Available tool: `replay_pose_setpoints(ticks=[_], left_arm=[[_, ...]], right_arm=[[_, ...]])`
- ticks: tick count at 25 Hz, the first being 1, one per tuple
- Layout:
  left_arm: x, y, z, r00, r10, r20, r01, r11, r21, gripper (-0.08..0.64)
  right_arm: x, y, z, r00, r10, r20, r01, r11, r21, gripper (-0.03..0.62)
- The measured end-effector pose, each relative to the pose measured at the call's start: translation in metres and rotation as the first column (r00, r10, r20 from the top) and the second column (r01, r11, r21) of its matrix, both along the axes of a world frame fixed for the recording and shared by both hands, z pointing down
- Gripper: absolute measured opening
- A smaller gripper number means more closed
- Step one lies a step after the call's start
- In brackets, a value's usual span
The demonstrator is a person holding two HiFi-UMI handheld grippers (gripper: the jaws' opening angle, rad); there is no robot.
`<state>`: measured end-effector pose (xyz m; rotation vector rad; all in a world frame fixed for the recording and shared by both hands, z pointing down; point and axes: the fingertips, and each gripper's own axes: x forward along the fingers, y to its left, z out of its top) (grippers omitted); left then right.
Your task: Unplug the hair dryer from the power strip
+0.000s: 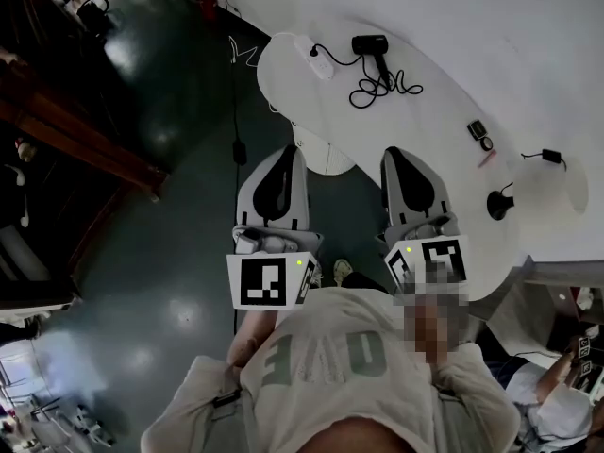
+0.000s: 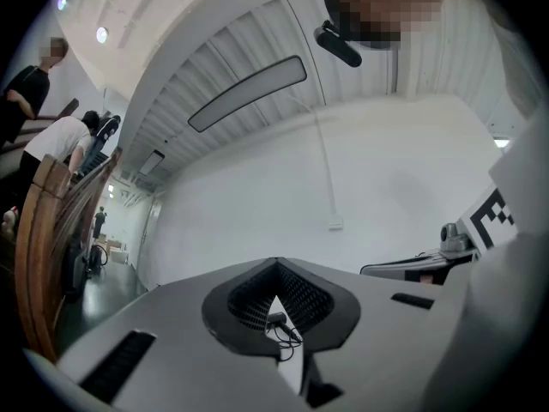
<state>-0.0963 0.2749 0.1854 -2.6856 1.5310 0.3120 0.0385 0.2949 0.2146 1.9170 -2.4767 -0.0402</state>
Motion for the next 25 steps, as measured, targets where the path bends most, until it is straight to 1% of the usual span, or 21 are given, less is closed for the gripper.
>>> replay_pose_setpoints(ticks=[3, 8, 11, 14, 17, 21, 25], left_arm=[[-0.017, -0.007, -0.002, 1.0, -0.011, -0.006, 0.011, 1.0, 0.015, 0.012], [-0.027, -0.029, 0.004, 1.0, -0.023, -0.01, 0.023, 1.0, -0.009, 0.012], [-0.019, -0.05, 0.006, 1.0, -0.023, -0.004, 0.023, 1.0, -0.011, 0.012], [-0.01, -0.078, 0.003, 0.999, -0.038, 0.007, 0.038, 0.999, 0.003, 0.012], [-0.002, -0.115, 0.002, 0.998, -0.066, 0.008, 0.065, 0.998, 0.009, 0.012], [0.015, -0.168, -0.001, 0.996, -0.084, 0.016, 0.084, 0.996, 0.002, 0.012], [0.033, -0.214, -0.007, 0.995, -0.094, 0.015, 0.094, 0.996, 0.004, 0.012]], right_arm=[[-0.015, -0.01, 0.0, 1.0, -0.009, 0.007, 0.009, 1.0, -0.003, 0.02], [-0.021, -0.032, -0.004, 0.999, -0.049, -0.009, 0.049, 0.999, -0.012, 0.02], [-0.013, -0.057, -0.008, 0.998, -0.07, 0.007, 0.07, 0.997, -0.009, 0.02], [-0.004, -0.09, -0.014, 0.994, -0.107, -0.012, 0.107, 0.994, 0.008, 0.02], [0.004, -0.13, -0.012, 0.989, -0.137, -0.047, 0.138, 0.99, 0.015, 0.02], [0.016, -0.184, -0.014, 0.987, -0.159, -0.032, 0.16, 0.987, 0.019, 0.02], [0.029, -0.231, -0.025, 0.981, -0.187, -0.052, 0.189, 0.981, 0.04, 0.02]])
